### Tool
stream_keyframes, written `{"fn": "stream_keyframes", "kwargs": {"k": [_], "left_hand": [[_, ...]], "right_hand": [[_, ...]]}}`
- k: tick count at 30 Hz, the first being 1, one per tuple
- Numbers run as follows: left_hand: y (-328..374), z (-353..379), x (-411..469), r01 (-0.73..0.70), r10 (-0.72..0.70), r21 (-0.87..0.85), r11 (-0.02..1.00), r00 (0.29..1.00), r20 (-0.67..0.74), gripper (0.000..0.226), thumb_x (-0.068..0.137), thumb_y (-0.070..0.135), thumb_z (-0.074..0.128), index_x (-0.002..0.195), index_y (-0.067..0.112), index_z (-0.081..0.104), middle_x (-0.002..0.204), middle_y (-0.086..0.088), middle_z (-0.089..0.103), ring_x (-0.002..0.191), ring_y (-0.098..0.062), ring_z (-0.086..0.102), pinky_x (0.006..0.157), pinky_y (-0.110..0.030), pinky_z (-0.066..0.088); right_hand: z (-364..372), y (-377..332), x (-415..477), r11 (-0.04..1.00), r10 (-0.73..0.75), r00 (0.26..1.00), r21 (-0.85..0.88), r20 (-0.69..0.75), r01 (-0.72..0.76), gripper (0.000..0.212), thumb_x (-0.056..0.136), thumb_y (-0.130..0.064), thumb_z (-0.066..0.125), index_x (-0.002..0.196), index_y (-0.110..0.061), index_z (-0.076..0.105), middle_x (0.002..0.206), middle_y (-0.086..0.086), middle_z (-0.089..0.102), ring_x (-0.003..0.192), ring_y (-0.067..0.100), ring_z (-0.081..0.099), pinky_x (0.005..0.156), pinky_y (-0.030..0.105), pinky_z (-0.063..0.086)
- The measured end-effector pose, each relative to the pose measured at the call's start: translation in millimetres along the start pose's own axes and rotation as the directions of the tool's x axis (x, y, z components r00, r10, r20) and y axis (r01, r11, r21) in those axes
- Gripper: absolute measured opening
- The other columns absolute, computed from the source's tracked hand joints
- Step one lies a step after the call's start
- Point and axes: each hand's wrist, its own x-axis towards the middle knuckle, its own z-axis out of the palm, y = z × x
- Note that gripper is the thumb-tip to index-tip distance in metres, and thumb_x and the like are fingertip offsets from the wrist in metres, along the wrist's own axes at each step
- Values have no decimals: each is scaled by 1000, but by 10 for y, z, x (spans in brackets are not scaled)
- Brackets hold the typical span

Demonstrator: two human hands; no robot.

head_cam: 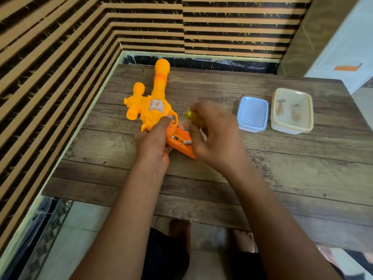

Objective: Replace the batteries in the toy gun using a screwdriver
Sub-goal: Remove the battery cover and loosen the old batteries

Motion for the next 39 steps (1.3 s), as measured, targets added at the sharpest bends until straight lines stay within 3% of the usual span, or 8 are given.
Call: {"fn": "stream_keyframes", "kwargs": {"k": [6,10,15,19,24,32,36,39], "left_hand": [[3,-11,0,-10,10,9,1000,1000,9,28,91,9,77,118,7,70,98,-20,79,69,-24,77,59,-38,62],[-1,6,-5,-22,23,11,1000,1000,-11,16,90,8,78,103,15,70,81,-9,79,67,-22,77,63,-42,65],[2,3,-25,-58,59,25,998,998,-22,18,89,8,79,104,14,70,85,-12,79,74,-26,79,72,-48,66],[-29,27,-66,-185,197,135,973,977,-81,13,86,12,83,89,17,71,91,-15,80,83,-34,80,79,-57,65],[-19,50,-114,-360,396,291,886,915,-72,11,89,10,79,80,10,73,76,-6,79,68,-24,80,62,-40,64],[-51,32,-139,-546,624,492,678,781,6,35,88,29,77,65,6,64,63,-1,73,63,-18,77,63,-49,63],[-37,25,-97,-567,667,523,636,745,-3,43,85,37,76,66,2,61,62,-9,70,62,-27,75,60,-48,62],[-32,36,-131,-593,692,522,613,722,7,38,86,31,77,67,1,63,62,-7,70,60,-23,74,60,-45,61]], "right_hand": [[-39,207,-59,989,38,933,-145,357,16,18,78,-26,61,91,-15,67,88,0,58,76,29,61,59,48,54],[-91,167,-22,997,3,969,-77,245,17,30,84,-33,48,82,-6,62,83,3,54,69,26,55,55,47,48],[-75,213,11,981,132,991,-141,-8,-132,13,89,-13,68,81,-9,57,83,1,50,70,18,46,59,37,40],[53,254,11,925,322,941,-246,104,-290,10,87,-16,66,86,-7,60,93,15,59,81,39,59,67,47,52],[110,294,56,870,424,888,-349,174,-347,15,89,-10,63,103,-7,66,111,17,61,99,42,62,77,41,53],[129,298,23,932,287,953,-261,98,-254,11,84,-14,53,87,-5,58,96,12,53,80,33,56,66,44,49],[109,261,-4,977,154,984,-162,91,-138,43,81,-21,32,99,3,64,97,12,48,80,23,48,67,32,39],[92,269,27,972,119,993,-206,2,-116,30,82,5,47,105,5,68,95,13,47,78,20,47,66,14,42]]}}
